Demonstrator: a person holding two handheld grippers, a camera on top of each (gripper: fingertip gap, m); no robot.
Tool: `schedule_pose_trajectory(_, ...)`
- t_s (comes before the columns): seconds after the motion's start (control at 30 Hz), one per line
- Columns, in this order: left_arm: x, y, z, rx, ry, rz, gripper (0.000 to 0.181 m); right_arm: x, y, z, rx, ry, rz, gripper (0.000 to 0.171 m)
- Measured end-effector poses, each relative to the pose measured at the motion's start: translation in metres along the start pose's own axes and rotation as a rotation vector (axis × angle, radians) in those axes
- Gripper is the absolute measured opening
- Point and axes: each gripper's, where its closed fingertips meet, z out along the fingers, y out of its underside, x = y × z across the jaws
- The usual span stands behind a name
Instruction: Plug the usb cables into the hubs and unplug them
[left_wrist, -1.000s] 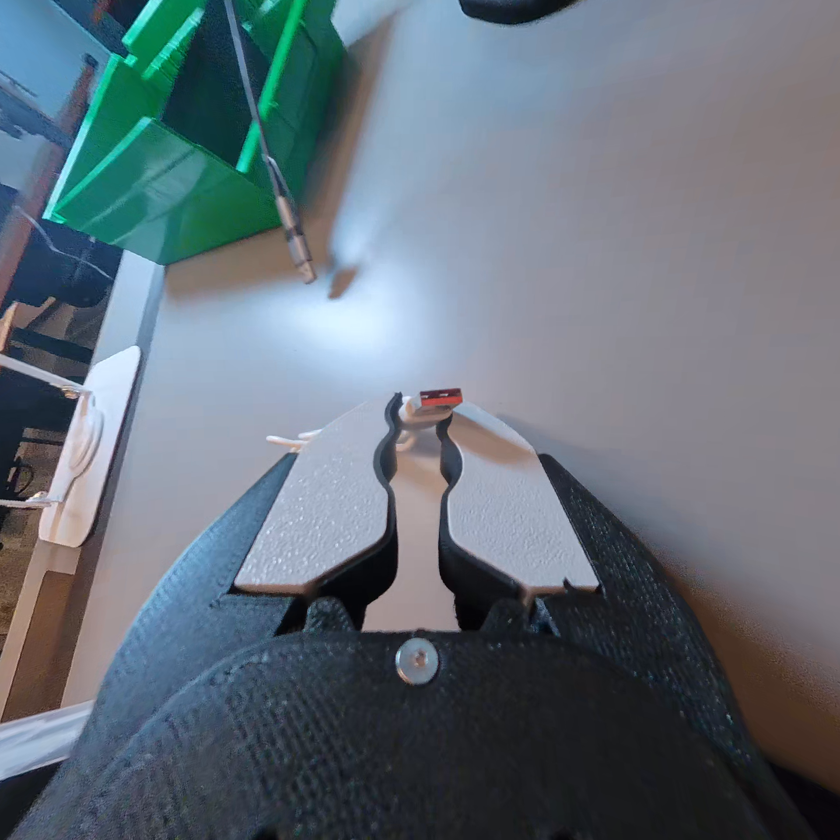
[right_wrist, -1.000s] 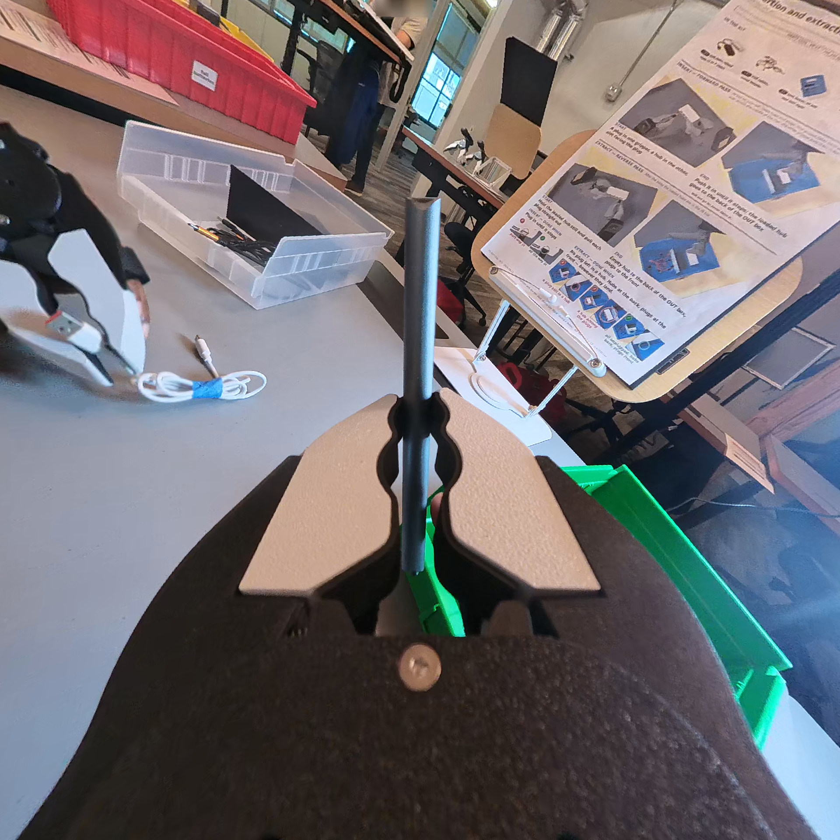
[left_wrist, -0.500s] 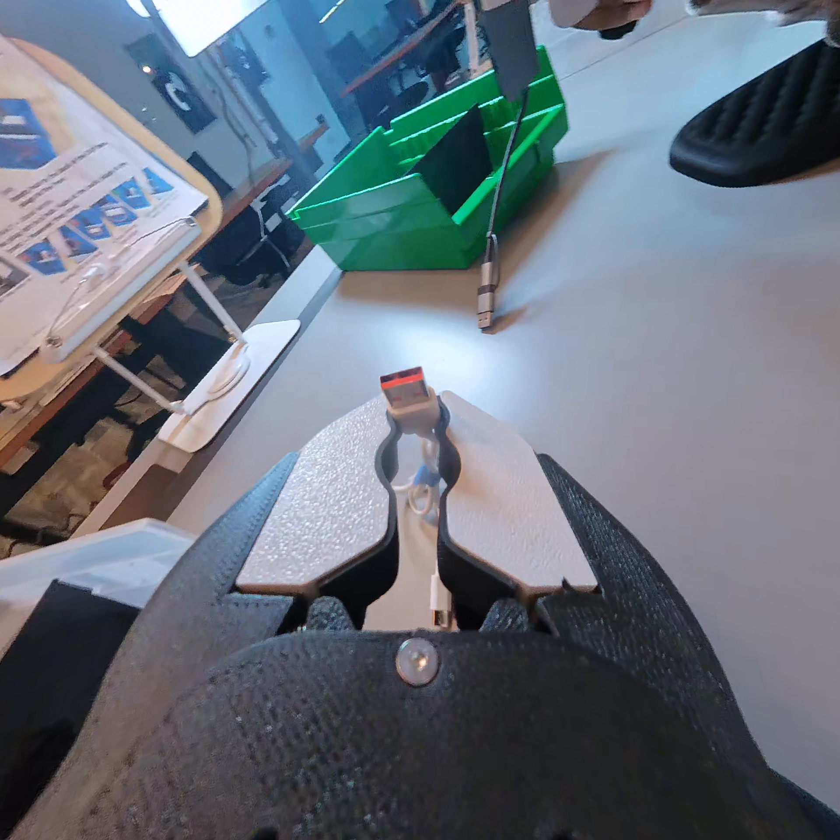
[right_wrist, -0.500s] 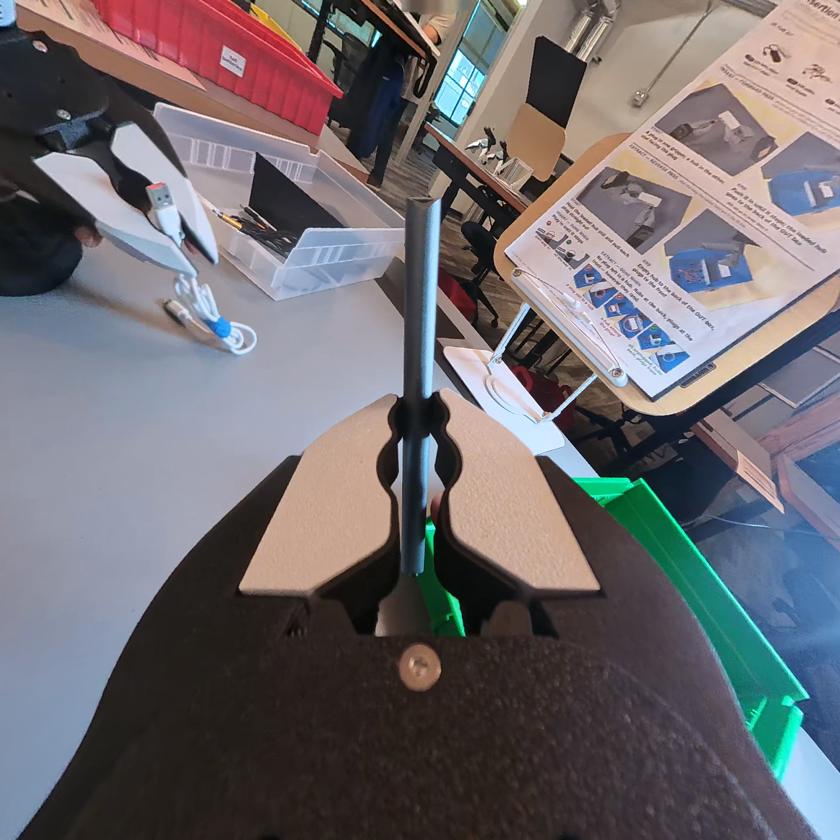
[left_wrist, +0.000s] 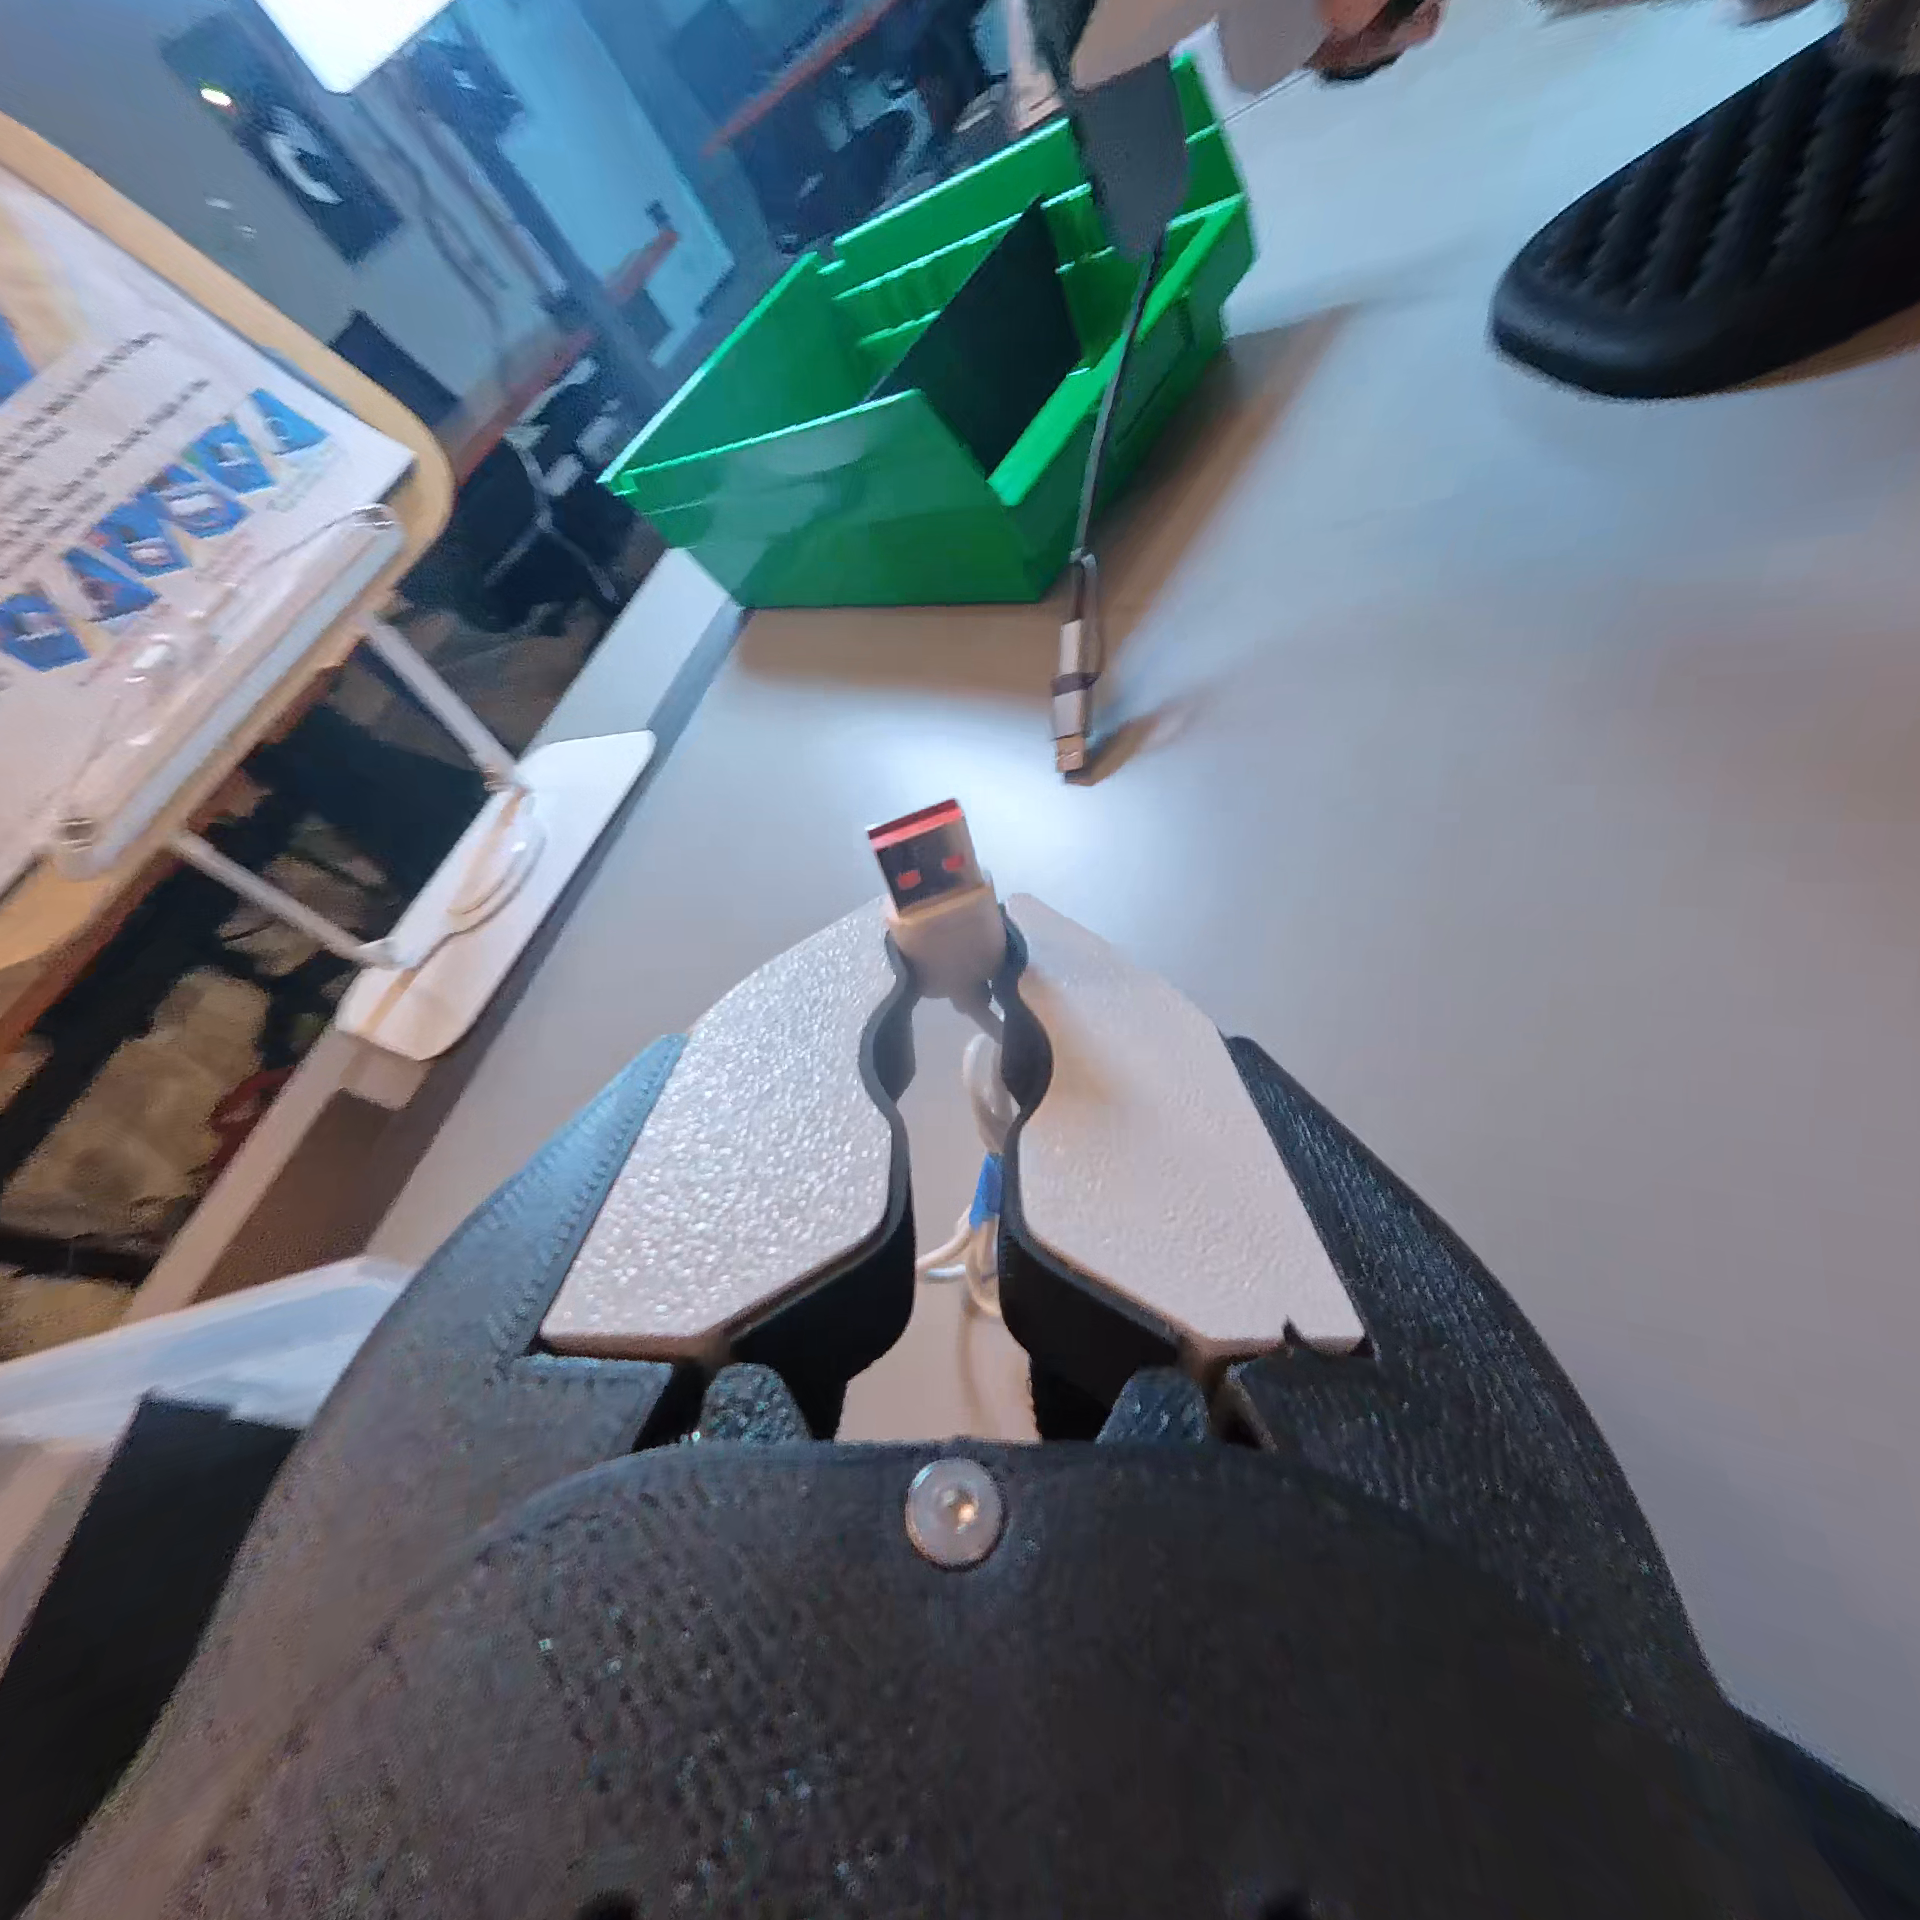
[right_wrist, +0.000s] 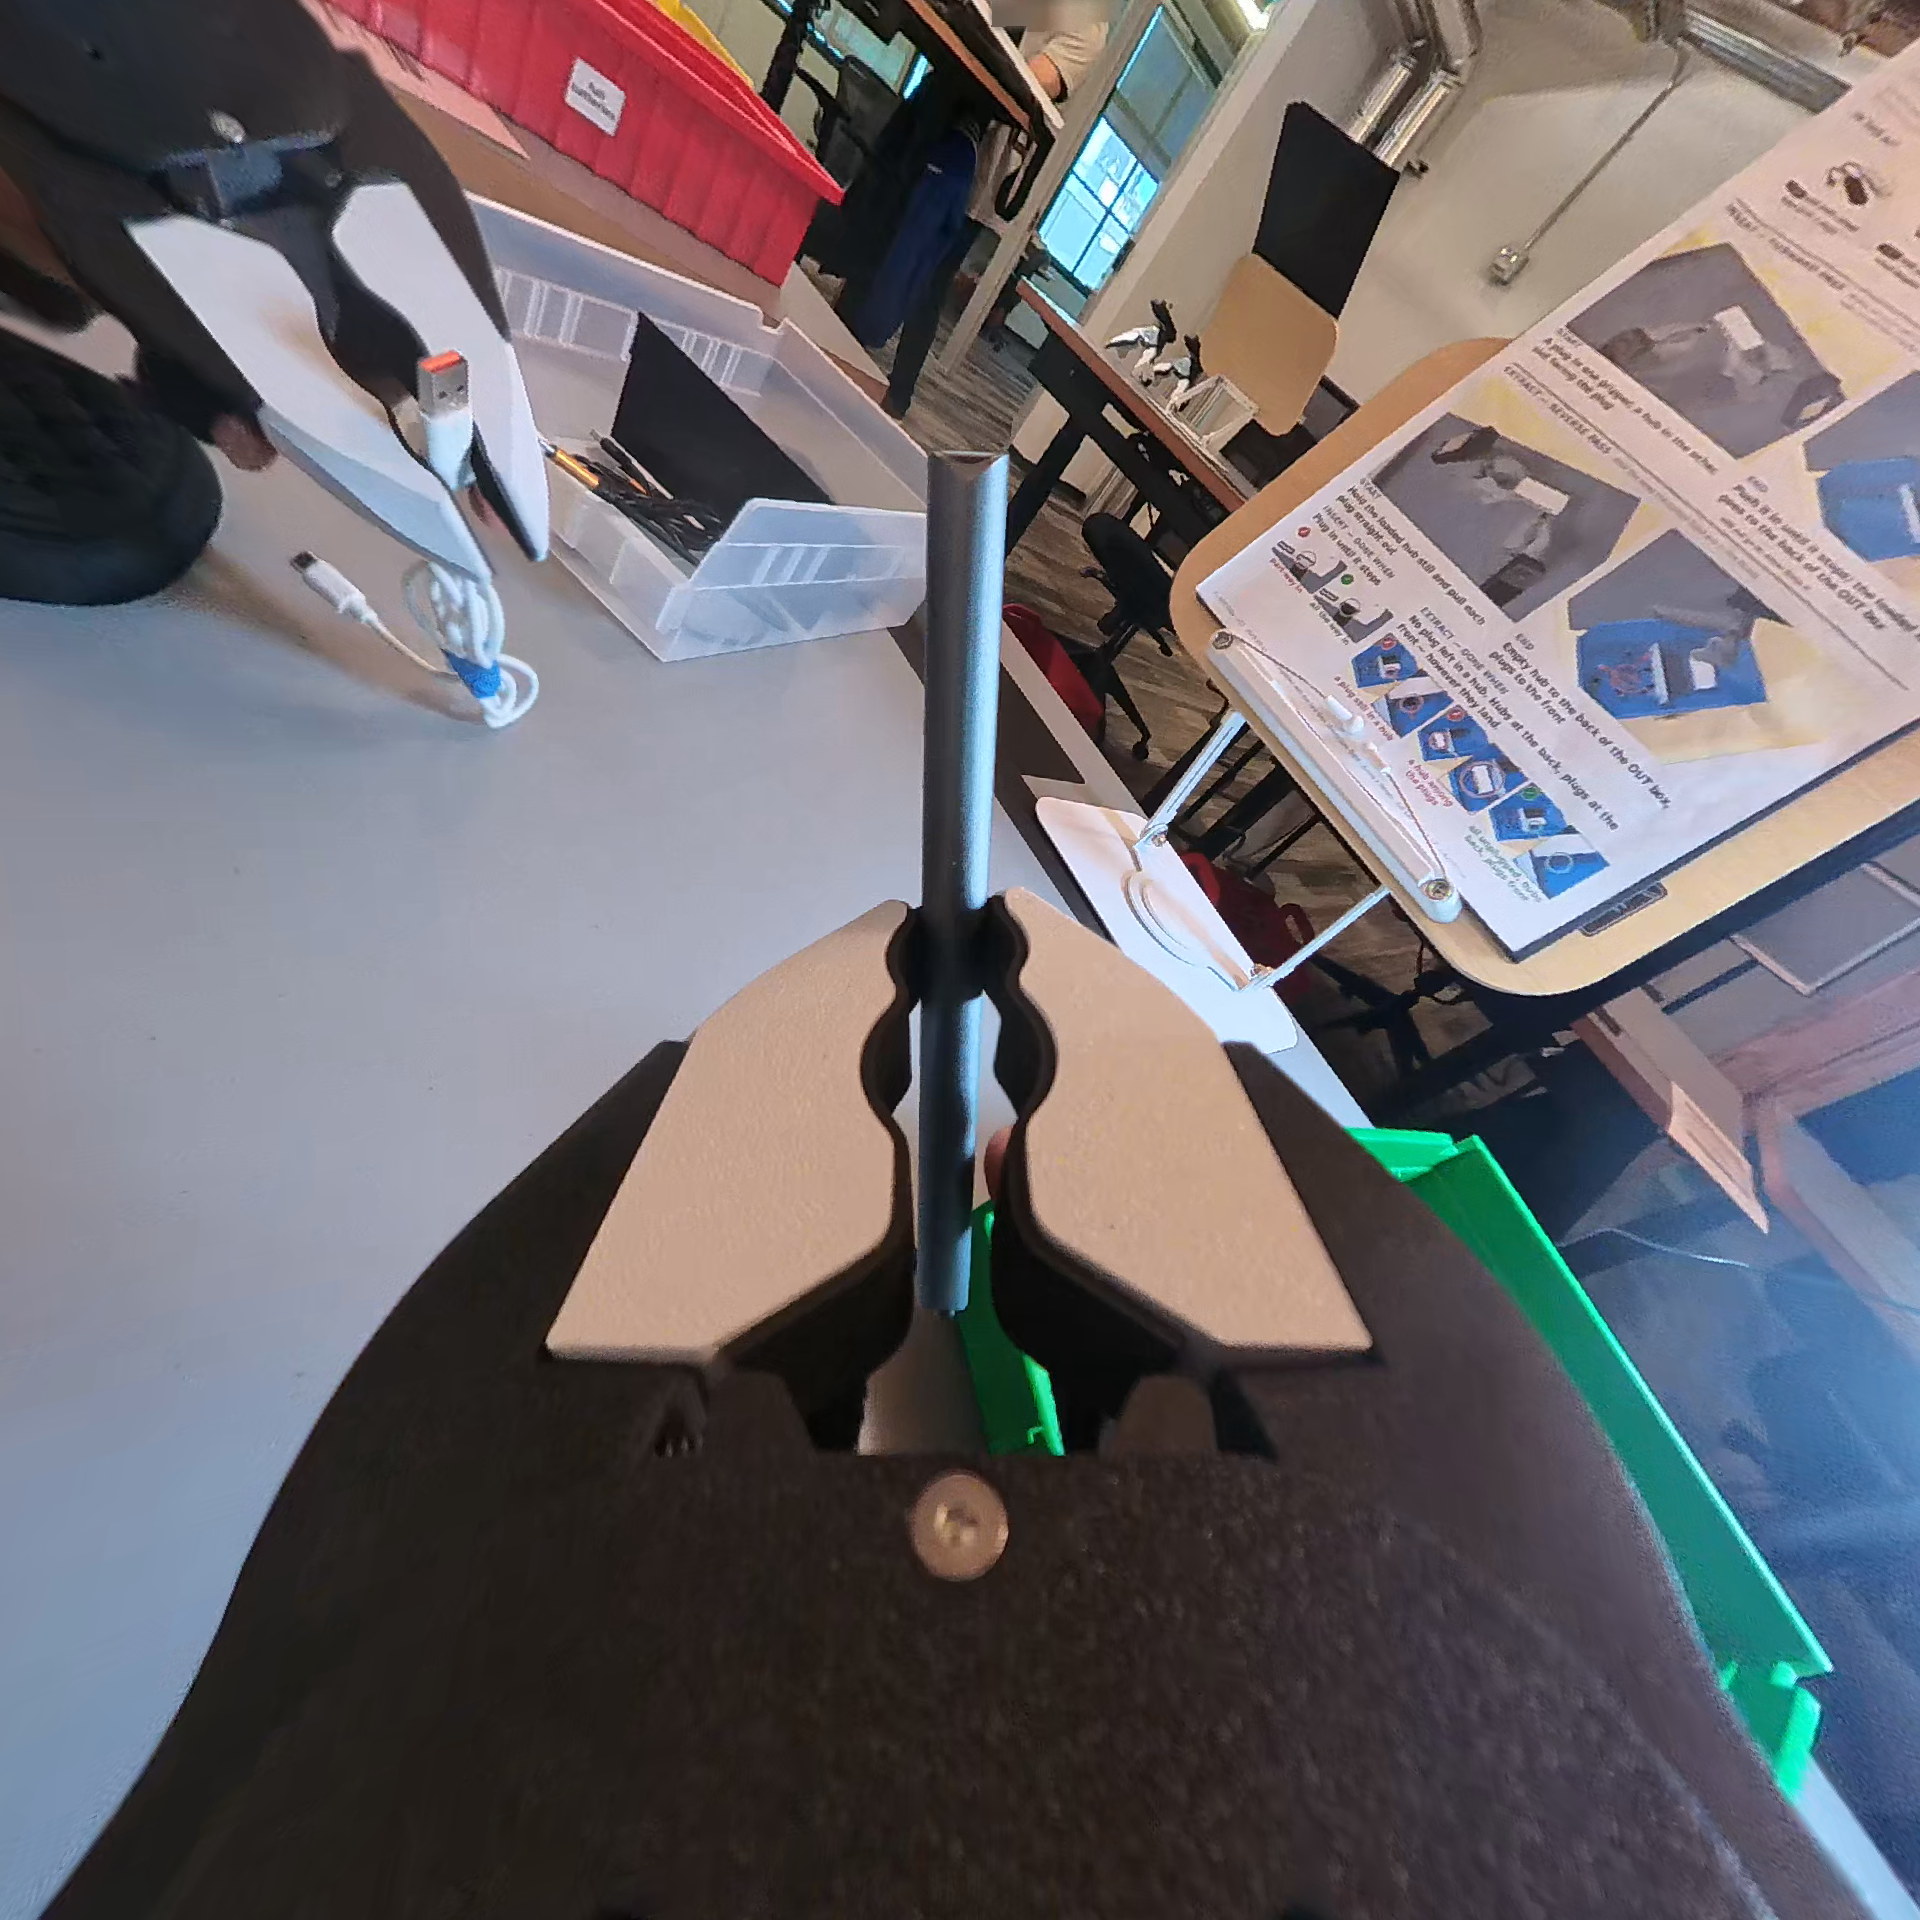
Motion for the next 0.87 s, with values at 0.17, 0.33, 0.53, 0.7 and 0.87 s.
schedule_pose_trajectory(0.17,0.023,-0.023,0.009,0.027,0.245,-0.160,0.012,-0.004,0.003,0.004,-0.006,0.022,-0.096,0.011)
schedule_pose_trajectory(0.33,0.039,-0.042,0.022,-0.048,0.429,-0.301,0.012,-0.013,0.020,0.015,-0.069,0.065,-0.315,0.011)
schedule_pose_trajectory(0.53,0.056,-0.031,0.055,-0.170,0.553,-0.414,0.012,-0.036,0.050,0.033,-0.159,-0.006,-0.464,0.010)
schedule_pose_trajectory(0.7,0.066,-0.010,0.089,-0.305,0.586,-0.394,0.013,-0.033,0.063,0.030,-0.207,-0.012,-0.465,0.011)
schedule_pose_trajectory(0.87,0.076,0.032,0.112,-0.546,0.521,-0.153,0.013,-0.031,0.075,0.020,-0.242,-0.015,-0.459,0.011)
